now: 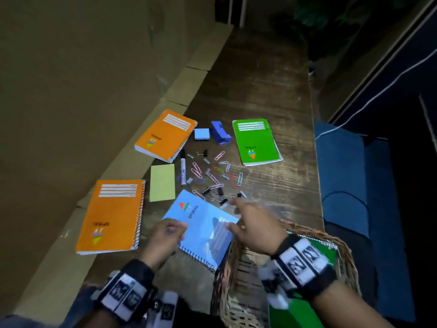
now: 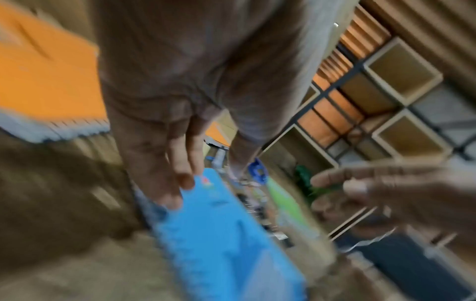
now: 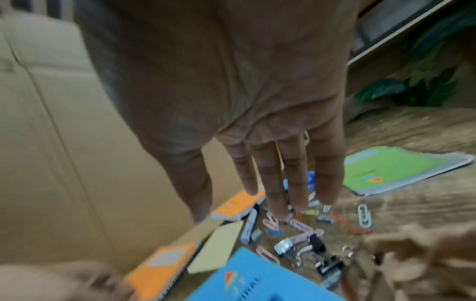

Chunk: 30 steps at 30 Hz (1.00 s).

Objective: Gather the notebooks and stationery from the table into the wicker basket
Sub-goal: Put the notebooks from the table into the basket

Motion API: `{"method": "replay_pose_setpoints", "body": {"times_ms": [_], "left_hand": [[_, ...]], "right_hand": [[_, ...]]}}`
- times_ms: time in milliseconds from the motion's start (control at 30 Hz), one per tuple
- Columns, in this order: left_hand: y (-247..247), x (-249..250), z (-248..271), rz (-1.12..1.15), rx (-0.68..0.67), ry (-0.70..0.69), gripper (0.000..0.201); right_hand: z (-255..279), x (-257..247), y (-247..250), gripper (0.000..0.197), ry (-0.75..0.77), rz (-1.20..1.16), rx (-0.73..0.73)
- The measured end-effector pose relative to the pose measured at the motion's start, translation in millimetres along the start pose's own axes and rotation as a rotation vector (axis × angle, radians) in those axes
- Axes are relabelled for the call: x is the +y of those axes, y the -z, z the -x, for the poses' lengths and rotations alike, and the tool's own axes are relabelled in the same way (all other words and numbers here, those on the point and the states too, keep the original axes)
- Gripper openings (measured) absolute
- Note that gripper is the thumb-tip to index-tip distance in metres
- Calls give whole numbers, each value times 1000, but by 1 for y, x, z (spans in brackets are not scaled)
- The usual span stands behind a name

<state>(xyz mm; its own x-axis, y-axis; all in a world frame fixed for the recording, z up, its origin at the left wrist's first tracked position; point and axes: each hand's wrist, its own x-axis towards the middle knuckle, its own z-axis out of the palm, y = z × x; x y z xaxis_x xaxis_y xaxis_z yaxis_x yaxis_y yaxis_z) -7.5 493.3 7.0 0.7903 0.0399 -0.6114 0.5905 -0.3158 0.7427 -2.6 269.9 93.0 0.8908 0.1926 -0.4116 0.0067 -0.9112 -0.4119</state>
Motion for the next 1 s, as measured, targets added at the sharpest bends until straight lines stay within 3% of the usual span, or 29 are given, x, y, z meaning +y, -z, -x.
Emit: {"method": "replay_pose_setpoints", "body": {"times_ms": [67,167,233,333,500,600,667,733,767,833,900,1000], "left_hand": [[15,-24,-3,-108,104,80,28],[15,-45,-6,-85,129,211,38],[7,-61,-19,-22,156,262,43],[-9,-93,-49,-55,198,230,72],[-19,-99,-54,-67,188,253,50],[-14,-76,-39,87,211,217,41],[-7,-34,-12,156,191,120,15],[0,3,10,118,171,-37,12],[6,20,21,52,157,-130,14],[18,53,39,-44,116,-323,18],[24,93,57,-72,44,-485,20],[18,143,76,1,-141,-618,22]], "right_hand": [[-43,-20,-16,52,20,66,-136],[-87,-21,-34,51,-23,193,-344],[-102,-13,-43,48,-63,234,-419],[-112,-4,-57,38,-83,260,-463],[-116,-2,-64,19,-127,278,-393],[-118,-2,-66,32,-180,215,-358],[-118,-2,-63,31,-191,187,-354],[-116,-1,-55,17,-144,21,-282],[-113,2,-50,9,-105,-185,-220],[-98,3,-31,41,-63,-695,-100],[-77,8,-5,41,-28,-1085,-48],[-35,31,33,30,57,-1080,56]]}}
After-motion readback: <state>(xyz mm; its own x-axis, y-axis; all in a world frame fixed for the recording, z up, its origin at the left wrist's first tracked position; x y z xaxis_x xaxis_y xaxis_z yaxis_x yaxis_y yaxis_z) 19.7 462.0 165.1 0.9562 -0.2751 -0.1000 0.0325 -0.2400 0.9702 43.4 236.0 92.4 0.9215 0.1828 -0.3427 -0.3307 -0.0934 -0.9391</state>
